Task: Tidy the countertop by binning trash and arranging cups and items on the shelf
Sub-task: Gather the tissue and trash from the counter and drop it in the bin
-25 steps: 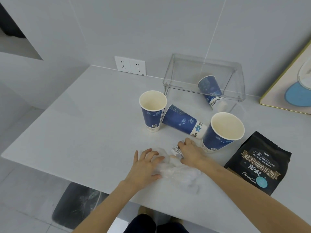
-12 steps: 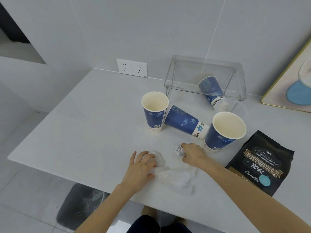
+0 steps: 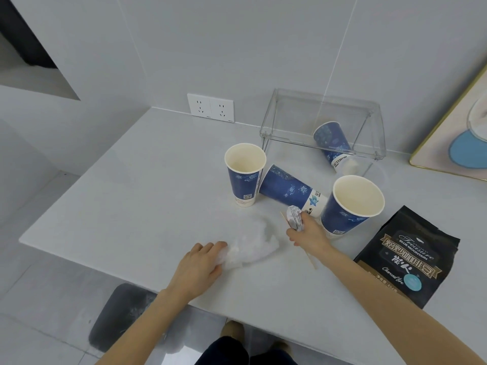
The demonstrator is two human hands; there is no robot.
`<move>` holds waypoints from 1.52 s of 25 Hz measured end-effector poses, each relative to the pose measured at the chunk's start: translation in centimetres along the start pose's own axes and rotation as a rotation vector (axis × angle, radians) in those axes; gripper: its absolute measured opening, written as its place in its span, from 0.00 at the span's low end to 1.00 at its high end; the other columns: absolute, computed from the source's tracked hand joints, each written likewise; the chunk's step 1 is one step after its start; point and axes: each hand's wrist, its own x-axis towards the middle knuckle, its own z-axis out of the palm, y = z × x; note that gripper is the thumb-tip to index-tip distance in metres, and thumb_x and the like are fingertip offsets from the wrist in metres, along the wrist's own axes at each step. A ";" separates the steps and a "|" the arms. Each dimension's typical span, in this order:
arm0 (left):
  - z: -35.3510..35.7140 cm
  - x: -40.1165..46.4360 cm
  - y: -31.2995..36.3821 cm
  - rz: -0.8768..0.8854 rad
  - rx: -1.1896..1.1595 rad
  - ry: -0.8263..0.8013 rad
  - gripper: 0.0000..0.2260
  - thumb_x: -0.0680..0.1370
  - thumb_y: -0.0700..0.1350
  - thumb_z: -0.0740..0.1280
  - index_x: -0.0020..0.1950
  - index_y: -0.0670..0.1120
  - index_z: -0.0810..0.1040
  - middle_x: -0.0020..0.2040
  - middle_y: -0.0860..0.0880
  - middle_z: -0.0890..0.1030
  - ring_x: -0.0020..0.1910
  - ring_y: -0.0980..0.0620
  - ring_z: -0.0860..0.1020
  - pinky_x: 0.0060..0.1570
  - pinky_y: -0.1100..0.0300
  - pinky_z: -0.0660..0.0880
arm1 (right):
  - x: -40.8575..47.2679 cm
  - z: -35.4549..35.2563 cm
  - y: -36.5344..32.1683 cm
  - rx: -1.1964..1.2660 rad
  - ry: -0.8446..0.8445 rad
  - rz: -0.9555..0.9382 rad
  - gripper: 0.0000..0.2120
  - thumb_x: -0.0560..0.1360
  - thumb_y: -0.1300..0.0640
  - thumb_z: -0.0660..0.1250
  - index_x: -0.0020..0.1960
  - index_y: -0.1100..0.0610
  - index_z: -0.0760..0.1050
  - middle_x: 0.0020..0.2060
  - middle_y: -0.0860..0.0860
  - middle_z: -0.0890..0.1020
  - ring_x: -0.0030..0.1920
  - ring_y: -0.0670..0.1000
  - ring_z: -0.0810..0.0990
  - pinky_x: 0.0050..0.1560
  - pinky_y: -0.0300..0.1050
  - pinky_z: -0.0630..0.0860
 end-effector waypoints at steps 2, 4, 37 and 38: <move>-0.3 -0.9 -0.1 -0.059 -0.003 0.020 0.17 0.75 0.45 0.57 0.64 0.51 0.64 0.52 0.48 0.76 0.48 0.46 0.71 0.44 0.57 0.68 | -0.5 0.6 -0.1 0.081 -0.021 0.038 0.08 0.69 0.64 0.63 0.48 0.56 0.70 0.41 0.53 0.76 0.33 0.47 0.76 0.31 0.36 0.72; -0.5 -2.1 0.1 -0.138 -0.093 0.062 0.15 0.75 0.45 0.57 0.61 0.48 0.66 0.48 0.45 0.76 0.44 0.46 0.73 0.42 0.55 0.70 | -0.9 1.3 -0.2 0.126 -0.056 0.063 0.09 0.70 0.64 0.63 0.49 0.56 0.70 0.39 0.52 0.77 0.32 0.45 0.77 0.30 0.35 0.72; -0.5 -26.1 -18.7 -1.380 -0.961 0.671 0.08 0.77 0.51 0.54 0.52 0.49 0.63 0.47 0.45 0.74 0.41 0.46 0.73 0.41 0.56 0.68 | -10.6 38.1 -14.5 -0.085 -0.982 0.092 0.05 0.76 0.52 0.61 0.44 0.53 0.72 0.35 0.49 0.75 0.32 0.46 0.73 0.28 0.34 0.71; -0.5 -26.8 -20.1 -1.392 -0.986 0.644 0.08 0.77 0.52 0.53 0.52 0.49 0.63 0.47 0.44 0.74 0.42 0.46 0.73 0.41 0.56 0.67 | -10.6 39.7 -14.6 -0.102 -0.969 0.115 0.05 0.76 0.52 0.61 0.47 0.54 0.72 0.35 0.49 0.75 0.32 0.46 0.73 0.27 0.34 0.70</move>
